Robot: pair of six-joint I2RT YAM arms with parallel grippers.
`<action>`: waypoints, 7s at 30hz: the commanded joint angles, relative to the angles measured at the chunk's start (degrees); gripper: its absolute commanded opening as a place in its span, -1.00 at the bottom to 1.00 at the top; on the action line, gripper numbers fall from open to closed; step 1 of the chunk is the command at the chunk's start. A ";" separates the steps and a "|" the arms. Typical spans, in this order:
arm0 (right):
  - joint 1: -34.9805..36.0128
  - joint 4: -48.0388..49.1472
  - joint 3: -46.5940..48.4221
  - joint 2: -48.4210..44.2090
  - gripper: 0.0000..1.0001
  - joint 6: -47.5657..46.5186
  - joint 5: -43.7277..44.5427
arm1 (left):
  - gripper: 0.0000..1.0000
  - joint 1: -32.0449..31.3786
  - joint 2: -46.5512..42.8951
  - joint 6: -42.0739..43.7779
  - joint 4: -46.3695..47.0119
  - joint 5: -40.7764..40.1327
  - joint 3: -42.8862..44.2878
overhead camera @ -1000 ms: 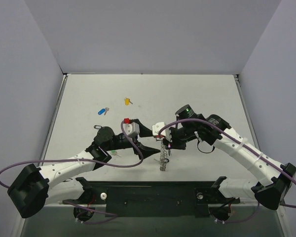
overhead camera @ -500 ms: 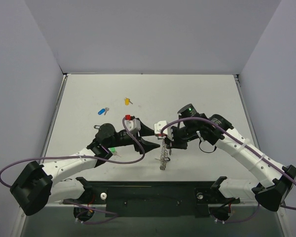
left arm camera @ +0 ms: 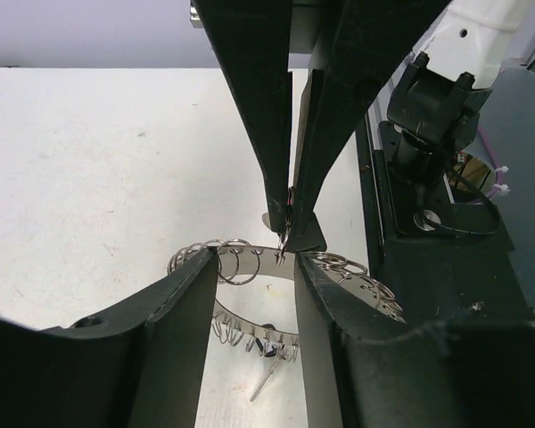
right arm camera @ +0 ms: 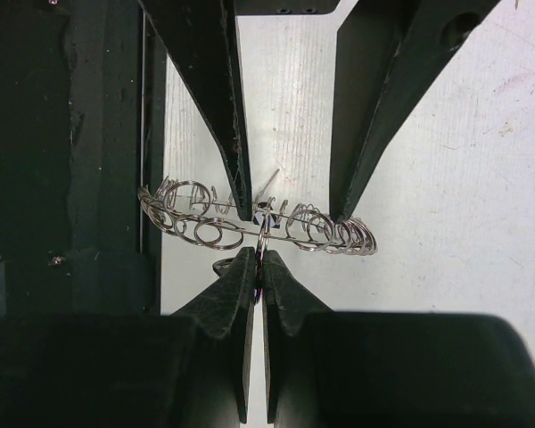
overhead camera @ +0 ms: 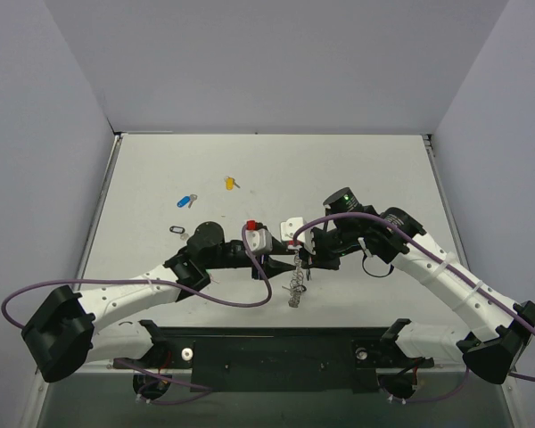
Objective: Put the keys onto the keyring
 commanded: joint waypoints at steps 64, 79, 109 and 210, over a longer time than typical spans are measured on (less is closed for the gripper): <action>-4.73 4.79 -1.73 -4.34 -0.56 6.05 -8.68 | -1.00 -2.08 -1.69 -0.75 10.61 2.42 -2.94; -9.05 27.36 -18.34 -15.52 0.07 24.92 -27.77 | -1.00 -4.54 -4.60 4.51 14.95 5.40 -7.09; -7.56 40.91 -31.97 -16.05 0.10 19.23 -33.58 | -1.00 -4.63 -8.02 23.51 -17.60 11.38 3.38; -25.40 3.14 -4.90 -5.24 -0.14 4.48 -31.47 | -1.00 -12.71 9.56 -39.51 42.08 -44.69 -4.62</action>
